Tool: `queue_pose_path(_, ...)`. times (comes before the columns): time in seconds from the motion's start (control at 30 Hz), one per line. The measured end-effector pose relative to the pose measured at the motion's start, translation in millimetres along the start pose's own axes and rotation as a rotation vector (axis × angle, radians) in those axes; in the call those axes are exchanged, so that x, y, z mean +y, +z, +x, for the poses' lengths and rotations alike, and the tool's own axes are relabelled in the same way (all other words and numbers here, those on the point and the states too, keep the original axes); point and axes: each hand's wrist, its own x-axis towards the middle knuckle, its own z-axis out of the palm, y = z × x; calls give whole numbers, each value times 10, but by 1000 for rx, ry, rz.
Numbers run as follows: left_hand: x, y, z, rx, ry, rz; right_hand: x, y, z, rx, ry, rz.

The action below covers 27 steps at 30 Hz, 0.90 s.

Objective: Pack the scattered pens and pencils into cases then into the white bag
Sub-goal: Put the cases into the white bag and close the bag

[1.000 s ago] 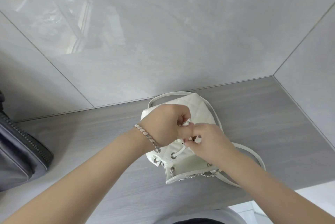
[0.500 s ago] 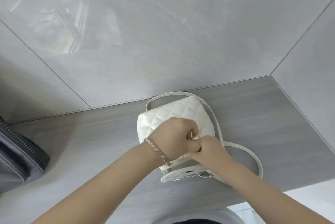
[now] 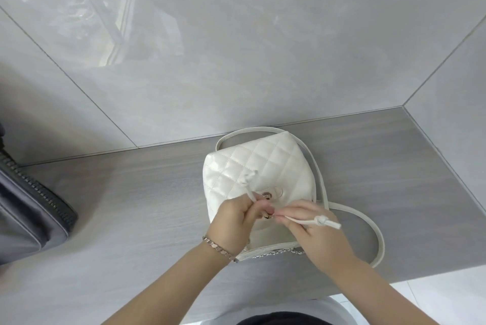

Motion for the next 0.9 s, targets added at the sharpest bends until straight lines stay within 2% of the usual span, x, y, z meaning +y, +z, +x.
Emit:
queue_pose_path(0.1,-86,43,-35,236,-256,-356,76,19,-56,-62,-300,-191)
queue_pose_path(0.17,-168,82,-70,291,-331,-344,158,58,-113,-68,-343,-197)
queue_pose_path(0.23,-249,56,-66,305,-327,-253,107,50,-99,-106,-196,-104)
queue_pose_path(0.3,-299,-8,-20,278,-320,-173,29,54,17,-154,73,-14)
queue_pose_path(0.33,-294,-32,15,252,-350,-157,8,67,94,-185,213,-2)
queue_pose_path(0.4,-276,-54,92,210,-436,-170,-11,114,279,-198,361,18)
queue_pose_path(0.5,-248,-81,188,232,-469,-155,-43,146,471,-184,456,114)
queue_pose_path(0.6,-220,-114,193,364,-439,-75,-46,147,500,-159,515,121)
queue_pose_path(0.67,-203,-119,137,520,-351,68,-41,156,481,-105,522,118)
queue_pose_path(0.7,-201,-118,101,571,-243,162,-35,167,465,-74,525,119)
queue_pose_path(0.73,-189,-121,77,559,-125,243,-36,173,451,-49,534,122)
queue_pose_path(0.77,-167,-126,70,479,-31,304,-28,182,443,-31,535,128)
queue_pose_path(0.87,-189,-144,128,-30,92,387,-49,185,429,-30,516,120)
queue_pose_path(0.9,-226,-156,171,-150,104,383,-55,189,418,-34,487,96)
